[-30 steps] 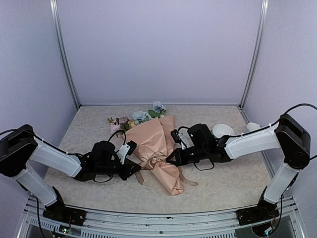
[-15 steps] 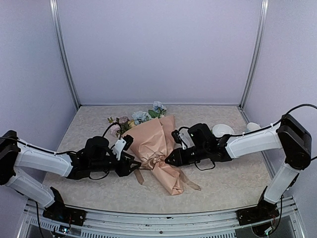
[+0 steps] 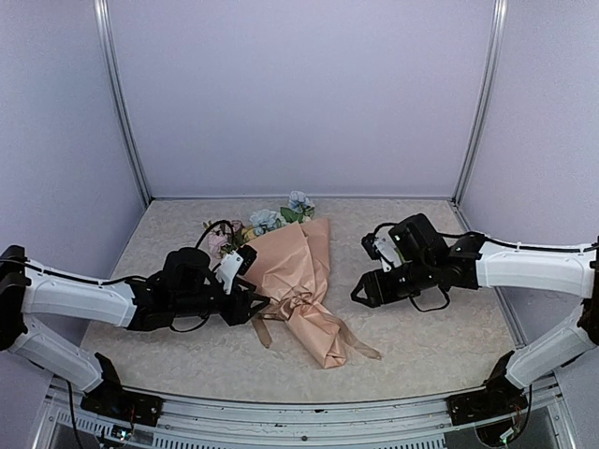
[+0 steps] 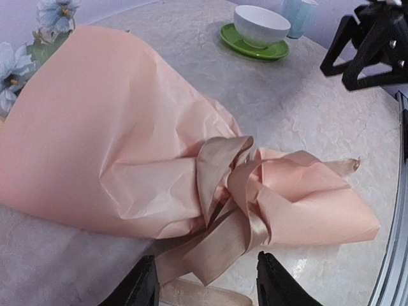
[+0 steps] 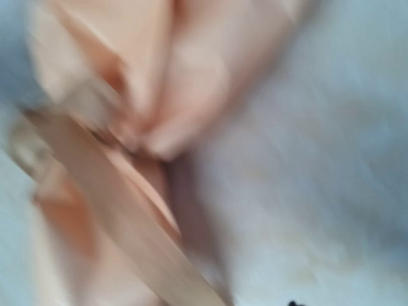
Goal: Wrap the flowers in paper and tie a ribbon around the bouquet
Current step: Cross the half-tied ribbon over the folded bouquet.
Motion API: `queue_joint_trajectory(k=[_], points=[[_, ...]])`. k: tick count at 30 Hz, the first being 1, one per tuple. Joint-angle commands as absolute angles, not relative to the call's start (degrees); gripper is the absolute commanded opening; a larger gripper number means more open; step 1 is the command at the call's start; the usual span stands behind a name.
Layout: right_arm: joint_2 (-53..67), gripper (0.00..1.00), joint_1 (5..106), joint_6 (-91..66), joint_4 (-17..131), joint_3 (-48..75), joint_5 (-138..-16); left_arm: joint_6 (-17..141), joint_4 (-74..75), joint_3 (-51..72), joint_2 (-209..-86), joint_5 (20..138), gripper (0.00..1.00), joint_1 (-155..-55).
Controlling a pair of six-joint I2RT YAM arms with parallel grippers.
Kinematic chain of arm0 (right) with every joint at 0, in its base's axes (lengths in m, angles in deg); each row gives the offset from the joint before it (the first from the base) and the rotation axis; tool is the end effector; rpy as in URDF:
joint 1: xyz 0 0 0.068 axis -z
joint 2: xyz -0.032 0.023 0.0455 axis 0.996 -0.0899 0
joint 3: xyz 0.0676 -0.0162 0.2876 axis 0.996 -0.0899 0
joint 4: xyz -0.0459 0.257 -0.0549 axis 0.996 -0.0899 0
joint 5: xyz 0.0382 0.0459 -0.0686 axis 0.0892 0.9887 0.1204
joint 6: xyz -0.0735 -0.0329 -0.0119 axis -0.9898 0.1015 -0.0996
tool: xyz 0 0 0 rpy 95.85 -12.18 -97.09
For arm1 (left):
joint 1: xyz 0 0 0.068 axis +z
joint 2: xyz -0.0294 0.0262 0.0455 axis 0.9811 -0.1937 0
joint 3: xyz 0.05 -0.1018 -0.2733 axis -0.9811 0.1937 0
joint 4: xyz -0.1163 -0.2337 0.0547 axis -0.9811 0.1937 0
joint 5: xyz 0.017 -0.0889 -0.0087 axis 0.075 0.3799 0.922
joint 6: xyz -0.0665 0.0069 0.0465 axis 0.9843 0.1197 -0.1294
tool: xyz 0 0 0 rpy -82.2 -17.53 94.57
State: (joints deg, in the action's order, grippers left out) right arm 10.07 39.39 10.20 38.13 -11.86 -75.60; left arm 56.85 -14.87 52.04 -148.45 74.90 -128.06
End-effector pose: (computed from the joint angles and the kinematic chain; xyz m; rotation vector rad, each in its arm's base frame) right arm 0.2087 0.2273 0.2274 -0.4276 2.4894 0.7598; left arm 0.1903 -0.2289 0.1855 0.8296 1.9669 -0.6639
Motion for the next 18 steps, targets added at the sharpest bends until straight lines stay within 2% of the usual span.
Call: queue_joint_trajectory(k=[1, 4, 11, 14, 15, 18], points=[[5.61, 0.55, 38.33, 9.36, 27.48, -15.02, -76.29, 56.17, -14.0, 47.32, -151.18, 74.61, 0.51, -129.5], [1.48, 0.59, 36.46, 8.88, 26.43, -14.46, -75.96, 56.17, -12.68, 44.9, -153.19, 74.61, 0.5, -130.55], [-3.52, 0.59, 30.4, 11.02, 20.99, -12.41, -75.73, 55.38, -12.51, 43.6, -155.22, 75.29, 0.5, -131.91], [-5.09, 0.59, 28.45, 12.53, 16.13, -11.17, -79.69, 55.29, -12.47, 43.6, -155.62, 75.17, 0.5, -131.92], [-5.64, 0.57, 28.08, 12.78, 14.87, -10.98, -80.72, 55.18, -12.57, 43.6, -155.79, 75.15, 0.5, -131.92], [-7.65, 0.36, 27.68, 13.05, 13.3, -10.39, -81.99, 54.94, -12.24, 43.32, -156.31, 75.25, 0.49, -132.0]])
